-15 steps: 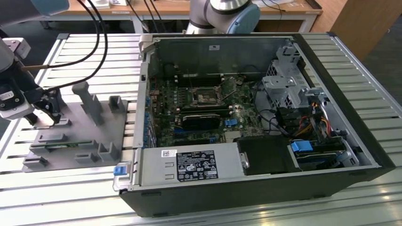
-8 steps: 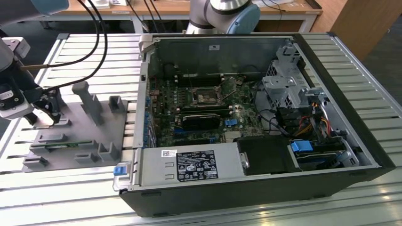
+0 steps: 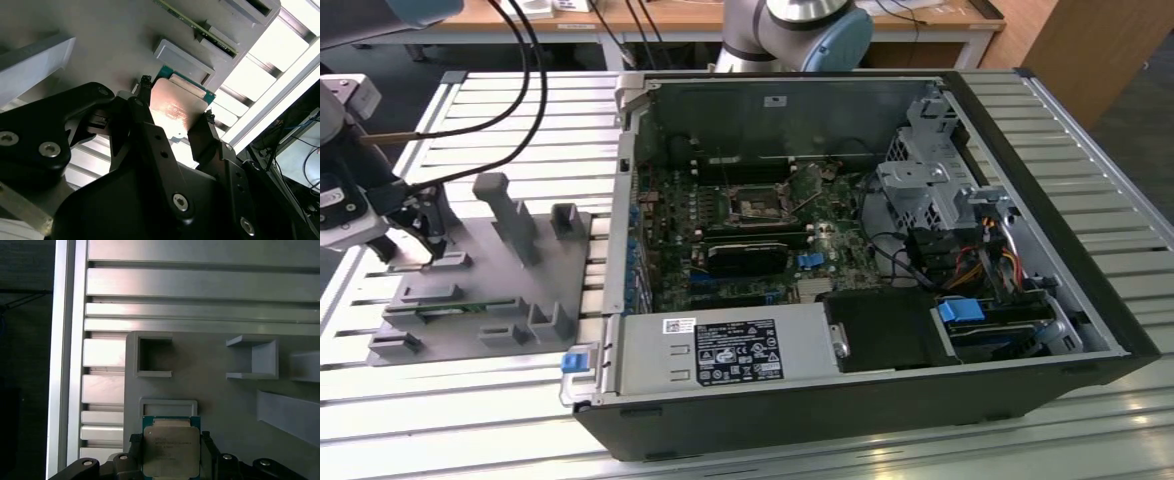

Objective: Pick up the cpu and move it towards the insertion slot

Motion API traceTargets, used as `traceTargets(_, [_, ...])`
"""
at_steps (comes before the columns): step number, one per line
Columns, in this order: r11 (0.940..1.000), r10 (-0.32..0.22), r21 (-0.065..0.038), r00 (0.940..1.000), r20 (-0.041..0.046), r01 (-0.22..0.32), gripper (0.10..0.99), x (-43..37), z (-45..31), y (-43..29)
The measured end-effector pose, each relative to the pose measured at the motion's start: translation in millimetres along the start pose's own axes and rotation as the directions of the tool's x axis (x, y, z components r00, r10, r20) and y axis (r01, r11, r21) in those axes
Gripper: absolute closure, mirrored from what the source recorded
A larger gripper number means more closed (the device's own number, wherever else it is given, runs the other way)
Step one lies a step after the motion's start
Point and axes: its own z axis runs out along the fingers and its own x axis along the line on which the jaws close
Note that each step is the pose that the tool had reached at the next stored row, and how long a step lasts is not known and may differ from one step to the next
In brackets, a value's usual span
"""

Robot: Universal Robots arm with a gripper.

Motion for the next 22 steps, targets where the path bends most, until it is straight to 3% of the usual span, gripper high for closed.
traceTargets(22, [1.0000,0.000,0.000,1.0000,0.0000,0.000,0.545,0.0,-13.9,0.5])
